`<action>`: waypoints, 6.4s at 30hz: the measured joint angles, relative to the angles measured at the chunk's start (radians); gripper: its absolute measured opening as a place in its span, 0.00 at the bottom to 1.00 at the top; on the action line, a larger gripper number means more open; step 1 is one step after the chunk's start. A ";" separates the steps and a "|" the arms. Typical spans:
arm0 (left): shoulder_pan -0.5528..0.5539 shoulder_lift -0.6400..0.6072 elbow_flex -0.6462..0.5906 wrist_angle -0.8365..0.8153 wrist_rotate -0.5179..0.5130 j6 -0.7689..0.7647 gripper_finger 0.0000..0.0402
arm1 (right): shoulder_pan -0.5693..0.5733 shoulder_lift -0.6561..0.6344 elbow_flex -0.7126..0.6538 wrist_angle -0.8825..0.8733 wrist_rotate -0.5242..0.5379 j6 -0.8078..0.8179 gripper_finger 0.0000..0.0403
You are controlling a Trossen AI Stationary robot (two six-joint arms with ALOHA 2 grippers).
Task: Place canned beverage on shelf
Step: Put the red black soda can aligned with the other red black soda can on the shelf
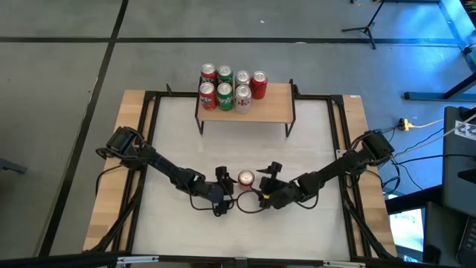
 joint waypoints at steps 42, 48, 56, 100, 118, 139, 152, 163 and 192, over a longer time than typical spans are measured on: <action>0.018 0.010 0.000 0.037 0.007 -0.079 0.80 | -0.007 -0.021 0.050 -0.164 0.037 -0.043 0.89; -0.002 0.010 0.001 0.074 0.060 -0.078 0.80 | -0.008 -0.057 0.104 -0.342 0.036 -0.016 0.89; -0.039 -0.011 0.001 0.019 0.057 -0.115 0.80 | 0.046 -0.108 0.129 -0.295 0.053 -0.004 0.89; -0.032 -0.037 0.001 -0.044 -0.045 -0.130 0.80 | -0.061 0.038 0.125 0.172 0.034 -0.124 0.89; -0.032 -0.037 0.001 -0.044 -0.044 -0.131 0.80 | -0.060 0.080 0.125 0.180 0.028 -0.151 0.78; -0.057 -0.037 0.001 -0.036 -0.046 -0.140 0.80 | -0.069 -0.320 0.127 -0.054 0.103 -0.376 0.75; -0.056 -0.037 0.001 -0.032 -0.046 -0.133 0.80 | -0.395 -0.534 0.238 -0.269 -0.177 -0.447 0.75; -0.055 -0.037 0.001 -0.032 -0.047 -0.130 0.80 | -0.741 -0.523 0.244 -0.283 -0.492 -0.460 0.76; -0.055 -0.037 0.001 -0.032 -0.047 -0.129 0.80 | -0.867 -0.335 0.246 -0.155 -0.563 -0.435 0.76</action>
